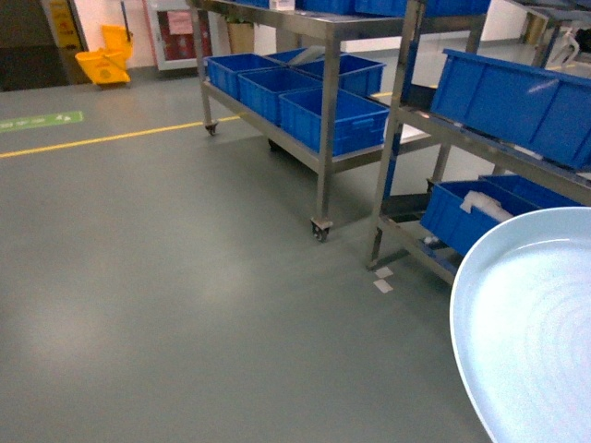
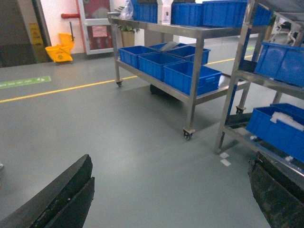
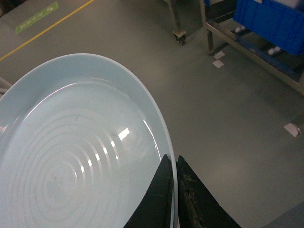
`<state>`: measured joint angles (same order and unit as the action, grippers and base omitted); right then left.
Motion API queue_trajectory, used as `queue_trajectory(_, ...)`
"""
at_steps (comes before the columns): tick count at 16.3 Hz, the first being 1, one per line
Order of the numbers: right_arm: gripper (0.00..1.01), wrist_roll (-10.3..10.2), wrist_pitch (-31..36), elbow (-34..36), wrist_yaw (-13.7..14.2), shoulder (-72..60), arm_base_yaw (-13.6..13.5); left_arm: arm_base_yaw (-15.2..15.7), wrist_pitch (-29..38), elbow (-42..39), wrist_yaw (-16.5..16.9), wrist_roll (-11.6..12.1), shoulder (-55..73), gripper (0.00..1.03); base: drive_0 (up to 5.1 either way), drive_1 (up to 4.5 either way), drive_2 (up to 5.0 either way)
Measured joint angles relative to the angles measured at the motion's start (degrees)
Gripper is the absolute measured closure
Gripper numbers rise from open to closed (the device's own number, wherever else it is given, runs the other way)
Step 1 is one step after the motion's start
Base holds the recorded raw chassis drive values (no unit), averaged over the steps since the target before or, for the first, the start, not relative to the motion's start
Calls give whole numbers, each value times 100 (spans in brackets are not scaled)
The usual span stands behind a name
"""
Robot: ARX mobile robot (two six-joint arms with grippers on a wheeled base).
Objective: Place blue tray on left shelf second layer neatly
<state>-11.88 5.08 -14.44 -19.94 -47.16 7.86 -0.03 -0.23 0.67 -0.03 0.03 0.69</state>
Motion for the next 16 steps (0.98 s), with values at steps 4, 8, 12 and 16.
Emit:
queue_trajectory(4,99,0,-9,0,-2,11,0,0,-7,0,0,0,0,5,-178,253,-608)
queue_trajectory(8,99,0,-13,0,0,0,0,0,2,-2,-9,0,0,5,-174,245,-594)
queue_trajectory(12,99,0,-7,2,-2,2,-2,2,4,0,-4,0,0,5,-183,238,-603)
queue_trajectory(16,99,0,-9,2,-2,-31,-2,2,-22,0,0,0,0,5,-162,-162,-162)
